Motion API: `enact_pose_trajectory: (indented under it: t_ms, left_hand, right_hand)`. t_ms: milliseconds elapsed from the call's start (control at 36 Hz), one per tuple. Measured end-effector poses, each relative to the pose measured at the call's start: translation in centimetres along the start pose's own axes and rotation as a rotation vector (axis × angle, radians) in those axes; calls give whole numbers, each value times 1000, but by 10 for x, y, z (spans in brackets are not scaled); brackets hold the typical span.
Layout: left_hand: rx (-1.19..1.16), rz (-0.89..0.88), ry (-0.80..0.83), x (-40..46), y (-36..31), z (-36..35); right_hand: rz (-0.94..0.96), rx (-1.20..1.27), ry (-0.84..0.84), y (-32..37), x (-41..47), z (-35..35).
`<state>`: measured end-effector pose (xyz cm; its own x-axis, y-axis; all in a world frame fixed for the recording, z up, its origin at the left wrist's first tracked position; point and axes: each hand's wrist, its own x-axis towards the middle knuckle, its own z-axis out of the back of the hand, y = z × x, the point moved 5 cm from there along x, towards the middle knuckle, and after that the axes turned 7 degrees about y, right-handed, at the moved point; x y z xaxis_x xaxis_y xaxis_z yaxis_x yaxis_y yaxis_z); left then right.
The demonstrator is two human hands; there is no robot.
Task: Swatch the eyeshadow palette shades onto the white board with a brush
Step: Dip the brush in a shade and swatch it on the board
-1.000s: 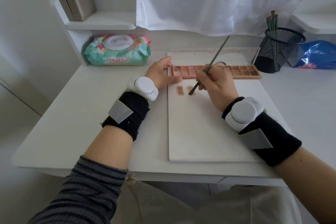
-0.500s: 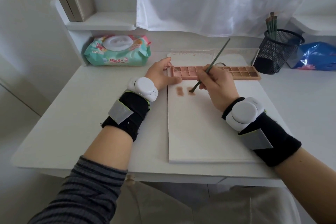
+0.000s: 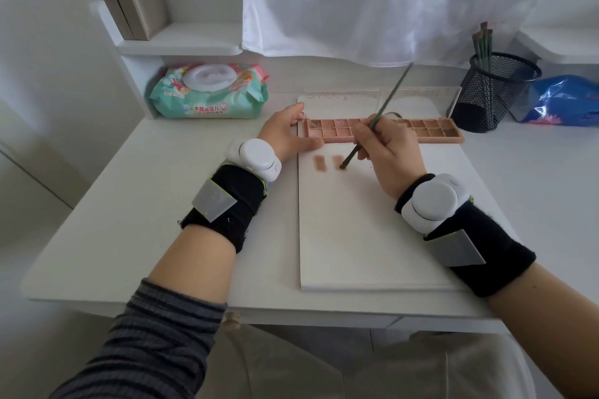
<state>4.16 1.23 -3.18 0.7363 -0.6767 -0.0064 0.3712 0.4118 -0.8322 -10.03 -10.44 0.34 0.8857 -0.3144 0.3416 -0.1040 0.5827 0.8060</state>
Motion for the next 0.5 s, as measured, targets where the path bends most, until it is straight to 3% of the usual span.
enact_pose_trajectory:
  t_ms: [500]
  left_hand:
    - [8,14,31,-4,-3,-2]
  right_hand:
    - [-14,11,57,-3,2,-5]
